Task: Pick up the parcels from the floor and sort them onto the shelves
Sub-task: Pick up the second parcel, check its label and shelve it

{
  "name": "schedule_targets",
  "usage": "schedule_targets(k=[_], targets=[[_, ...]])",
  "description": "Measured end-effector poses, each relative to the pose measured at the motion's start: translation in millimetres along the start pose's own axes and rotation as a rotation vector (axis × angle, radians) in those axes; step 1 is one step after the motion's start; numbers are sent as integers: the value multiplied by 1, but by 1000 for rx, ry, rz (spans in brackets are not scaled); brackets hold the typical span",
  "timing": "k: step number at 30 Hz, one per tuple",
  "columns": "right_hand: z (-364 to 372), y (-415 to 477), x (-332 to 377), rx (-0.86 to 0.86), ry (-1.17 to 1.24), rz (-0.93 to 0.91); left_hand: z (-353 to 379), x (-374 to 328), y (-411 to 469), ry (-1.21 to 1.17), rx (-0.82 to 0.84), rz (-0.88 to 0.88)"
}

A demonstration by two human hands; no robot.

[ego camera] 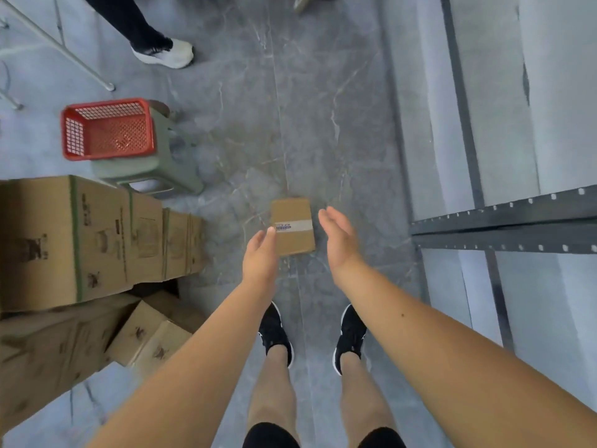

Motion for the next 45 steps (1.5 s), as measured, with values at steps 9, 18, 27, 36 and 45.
schedule_targets(k=[9, 18, 27, 36, 45], targets=[[17, 110, -138, 31, 10, 154, 38, 46, 169, -21, -63, -126], [42, 235, -262, -1, -19, 148, 73, 75, 342, 47, -77, -153], [35, 334, -339, -13, -325, 213, 79, 67, 464, 175, -125, -76], [41, 361, -371, 61, -276, 261, 90, 98, 508, -71, -2, -199], [48, 326, -288, 59, -256, 233, 87, 53, 423, -191, -17, -174]])
Point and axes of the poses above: each hand's wrist, its own y-axis towards the middle knuckle, its own z-axis out of the palm, x = y × z, the point moved 1 cm from there along y, towards the middle knuckle, and after that the axes turned 13 degrees about -z, right-handed, at the moved point
